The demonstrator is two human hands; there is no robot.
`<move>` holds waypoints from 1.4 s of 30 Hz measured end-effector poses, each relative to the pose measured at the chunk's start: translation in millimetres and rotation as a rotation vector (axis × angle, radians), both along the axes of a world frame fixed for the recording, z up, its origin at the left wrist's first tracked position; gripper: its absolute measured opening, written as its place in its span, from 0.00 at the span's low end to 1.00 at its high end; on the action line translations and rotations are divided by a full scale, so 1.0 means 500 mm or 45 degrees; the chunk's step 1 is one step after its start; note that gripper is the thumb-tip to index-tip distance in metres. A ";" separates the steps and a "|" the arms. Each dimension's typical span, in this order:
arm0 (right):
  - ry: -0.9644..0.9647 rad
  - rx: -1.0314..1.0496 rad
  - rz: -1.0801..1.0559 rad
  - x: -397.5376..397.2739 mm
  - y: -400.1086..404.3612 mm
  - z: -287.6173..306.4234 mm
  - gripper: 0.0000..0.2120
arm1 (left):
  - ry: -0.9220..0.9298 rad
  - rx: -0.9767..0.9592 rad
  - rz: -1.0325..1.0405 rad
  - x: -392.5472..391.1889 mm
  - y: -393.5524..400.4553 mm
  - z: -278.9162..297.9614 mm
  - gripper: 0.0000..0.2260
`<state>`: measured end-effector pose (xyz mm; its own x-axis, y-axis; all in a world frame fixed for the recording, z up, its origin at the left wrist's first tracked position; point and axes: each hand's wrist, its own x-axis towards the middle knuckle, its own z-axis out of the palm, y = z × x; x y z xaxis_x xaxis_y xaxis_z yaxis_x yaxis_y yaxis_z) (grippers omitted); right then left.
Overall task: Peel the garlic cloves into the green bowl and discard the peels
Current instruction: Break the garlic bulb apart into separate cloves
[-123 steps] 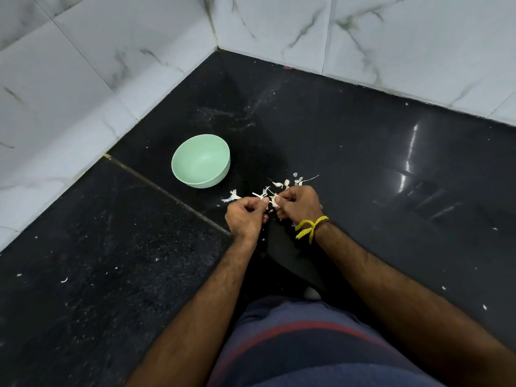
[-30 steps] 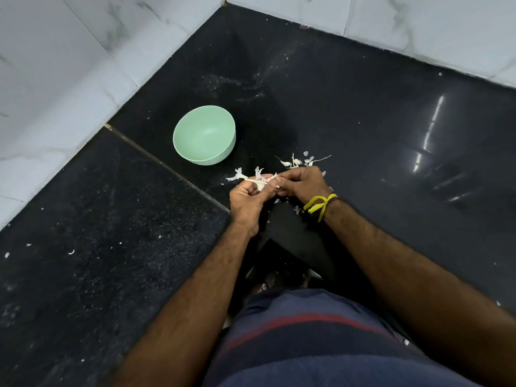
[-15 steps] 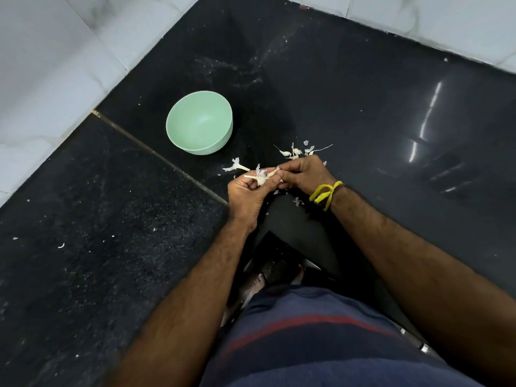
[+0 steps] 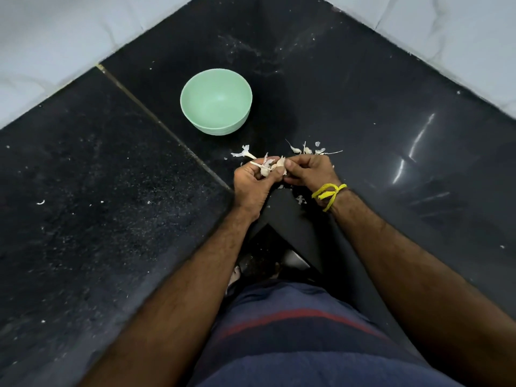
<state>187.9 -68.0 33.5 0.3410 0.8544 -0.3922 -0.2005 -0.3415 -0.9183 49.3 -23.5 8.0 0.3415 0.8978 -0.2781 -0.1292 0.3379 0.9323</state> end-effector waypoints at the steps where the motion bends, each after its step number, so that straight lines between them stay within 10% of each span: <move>1: 0.007 0.000 -0.003 0.000 0.000 -0.001 0.04 | -0.003 0.007 -0.005 -0.001 0.000 0.001 0.12; 23: 0.062 0.056 -0.165 -0.011 -0.006 -0.008 0.06 | 0.104 -0.034 0.057 0.019 -0.006 0.034 0.04; 42: -0.044 0.052 -0.371 0.004 -0.031 -0.001 0.04 | 0.793 0.536 -0.075 0.022 0.007 0.046 0.12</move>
<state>189.7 -83.5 32.9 0.5866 0.7336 -0.3431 -0.2529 -0.2365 -0.9381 60.4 -19.9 31.3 0.2840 0.9561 -0.0724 0.4711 -0.0734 0.8790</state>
